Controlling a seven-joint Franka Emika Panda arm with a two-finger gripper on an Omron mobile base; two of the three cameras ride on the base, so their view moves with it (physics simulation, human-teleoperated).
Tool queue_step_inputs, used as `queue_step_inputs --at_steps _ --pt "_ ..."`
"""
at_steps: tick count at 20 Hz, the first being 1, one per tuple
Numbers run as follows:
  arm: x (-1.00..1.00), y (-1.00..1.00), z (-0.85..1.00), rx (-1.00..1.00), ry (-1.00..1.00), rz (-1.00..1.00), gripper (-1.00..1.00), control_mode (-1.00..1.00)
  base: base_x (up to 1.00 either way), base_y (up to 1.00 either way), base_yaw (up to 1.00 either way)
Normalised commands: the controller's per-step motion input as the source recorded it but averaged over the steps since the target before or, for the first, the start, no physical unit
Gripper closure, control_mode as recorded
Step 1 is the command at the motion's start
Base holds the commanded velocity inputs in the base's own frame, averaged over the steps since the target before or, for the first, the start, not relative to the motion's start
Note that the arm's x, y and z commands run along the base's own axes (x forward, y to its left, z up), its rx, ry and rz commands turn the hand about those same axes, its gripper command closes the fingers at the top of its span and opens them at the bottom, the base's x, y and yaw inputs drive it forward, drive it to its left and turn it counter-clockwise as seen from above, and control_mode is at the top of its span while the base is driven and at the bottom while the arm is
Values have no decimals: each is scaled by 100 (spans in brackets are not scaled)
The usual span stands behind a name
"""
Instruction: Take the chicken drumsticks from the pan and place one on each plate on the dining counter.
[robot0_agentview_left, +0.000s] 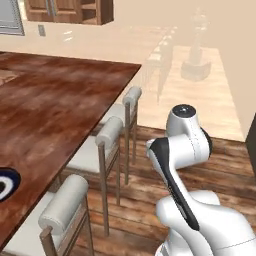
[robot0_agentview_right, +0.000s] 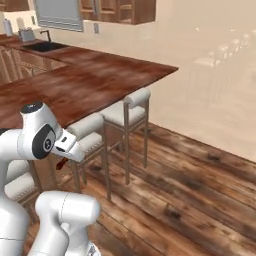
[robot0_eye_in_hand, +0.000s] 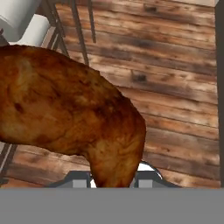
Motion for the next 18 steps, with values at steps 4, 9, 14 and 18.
queue_step_inputs --at_steps 4,9,14,18 --pt "0 0 0 0 0 0 100 100 79 -5 67" --pt "0 0 0 0 0 0 100 100 36 0 89" --pt "0 0 0 0 0 0 100 100 43 0 82" --pt "0 0 0 0 0 0 100 100 68 -5 67"
